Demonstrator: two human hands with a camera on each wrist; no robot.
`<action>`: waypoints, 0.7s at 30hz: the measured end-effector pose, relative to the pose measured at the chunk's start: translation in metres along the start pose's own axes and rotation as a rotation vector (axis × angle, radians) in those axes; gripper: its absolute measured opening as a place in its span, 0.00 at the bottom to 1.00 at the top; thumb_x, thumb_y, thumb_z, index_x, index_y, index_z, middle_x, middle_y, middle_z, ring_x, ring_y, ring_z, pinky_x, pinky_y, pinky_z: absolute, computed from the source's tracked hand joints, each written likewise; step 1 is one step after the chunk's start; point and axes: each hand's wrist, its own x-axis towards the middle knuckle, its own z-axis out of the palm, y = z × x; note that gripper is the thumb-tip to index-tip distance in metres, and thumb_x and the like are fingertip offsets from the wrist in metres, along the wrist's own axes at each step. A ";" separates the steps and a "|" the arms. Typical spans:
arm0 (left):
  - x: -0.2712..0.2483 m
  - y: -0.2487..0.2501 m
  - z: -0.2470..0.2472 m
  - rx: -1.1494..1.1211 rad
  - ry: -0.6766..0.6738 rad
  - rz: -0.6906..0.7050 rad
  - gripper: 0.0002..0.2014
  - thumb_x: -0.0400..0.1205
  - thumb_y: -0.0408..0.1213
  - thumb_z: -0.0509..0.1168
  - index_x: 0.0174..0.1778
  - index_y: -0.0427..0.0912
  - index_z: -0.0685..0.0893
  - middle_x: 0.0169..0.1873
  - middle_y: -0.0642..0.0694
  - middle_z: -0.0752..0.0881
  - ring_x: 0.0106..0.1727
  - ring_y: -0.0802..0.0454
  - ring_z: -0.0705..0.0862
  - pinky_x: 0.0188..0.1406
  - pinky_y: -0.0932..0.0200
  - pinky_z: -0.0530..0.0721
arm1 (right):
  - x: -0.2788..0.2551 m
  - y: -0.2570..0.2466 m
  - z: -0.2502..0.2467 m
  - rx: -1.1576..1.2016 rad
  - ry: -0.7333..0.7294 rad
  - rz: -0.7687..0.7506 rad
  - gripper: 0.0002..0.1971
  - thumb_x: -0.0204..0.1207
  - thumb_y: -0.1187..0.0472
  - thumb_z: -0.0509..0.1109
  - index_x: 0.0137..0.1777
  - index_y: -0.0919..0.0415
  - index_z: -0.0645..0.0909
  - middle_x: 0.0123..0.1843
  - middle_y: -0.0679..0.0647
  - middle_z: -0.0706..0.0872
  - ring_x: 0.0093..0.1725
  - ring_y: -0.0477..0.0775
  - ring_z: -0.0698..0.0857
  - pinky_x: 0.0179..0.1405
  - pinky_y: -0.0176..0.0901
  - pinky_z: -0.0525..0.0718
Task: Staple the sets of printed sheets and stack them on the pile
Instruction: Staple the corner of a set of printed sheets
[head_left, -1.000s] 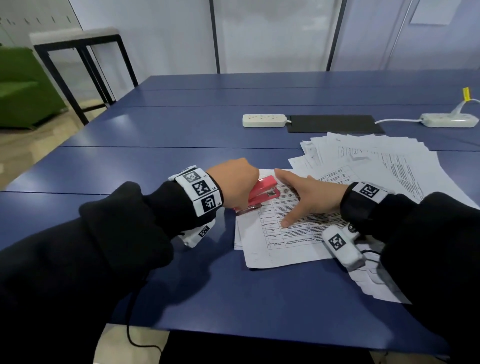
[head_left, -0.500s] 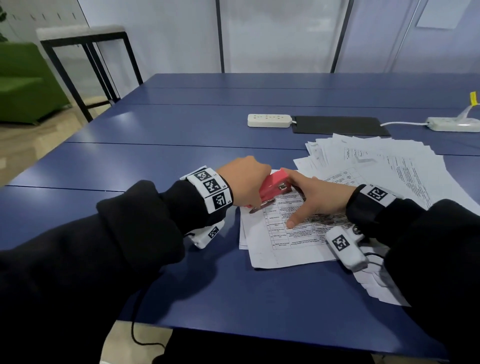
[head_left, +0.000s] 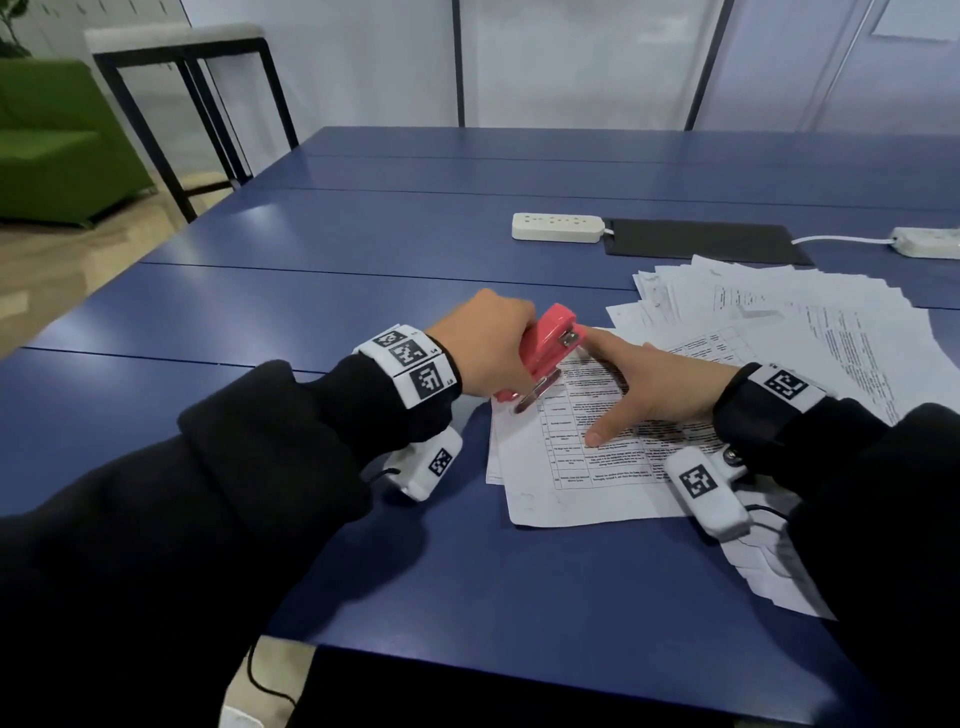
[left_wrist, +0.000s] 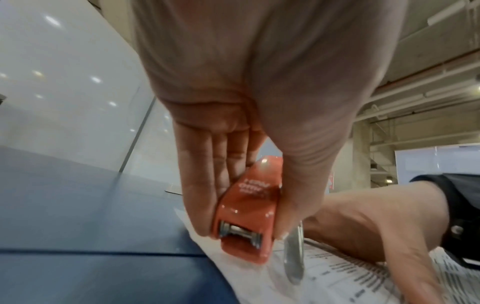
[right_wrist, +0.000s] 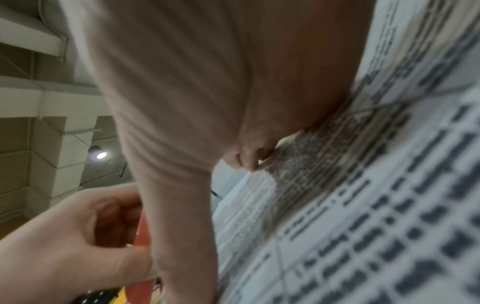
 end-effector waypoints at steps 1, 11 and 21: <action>0.002 0.001 0.001 -0.009 0.003 0.006 0.18 0.69 0.42 0.80 0.48 0.45 0.82 0.36 0.49 0.85 0.39 0.46 0.84 0.26 0.59 0.74 | 0.000 0.000 0.000 0.008 0.008 -0.003 0.65 0.44 0.28 0.89 0.83 0.24 0.56 0.75 0.28 0.77 0.76 0.43 0.78 0.87 0.68 0.57; 0.012 0.003 0.006 0.152 -0.080 0.182 0.17 0.73 0.46 0.78 0.50 0.52 0.77 0.33 0.56 0.78 0.34 0.55 0.78 0.34 0.56 0.79 | 0.001 0.001 0.002 0.023 0.013 0.010 0.64 0.44 0.28 0.89 0.82 0.29 0.59 0.73 0.28 0.81 0.77 0.44 0.77 0.88 0.68 0.56; 0.011 -0.006 0.004 0.176 -0.135 0.147 0.15 0.76 0.46 0.76 0.50 0.49 0.77 0.33 0.55 0.81 0.31 0.58 0.78 0.28 0.60 0.72 | 0.002 0.003 0.002 0.008 0.005 0.056 0.74 0.40 0.25 0.88 0.88 0.36 0.53 0.77 0.29 0.77 0.81 0.49 0.74 0.89 0.67 0.53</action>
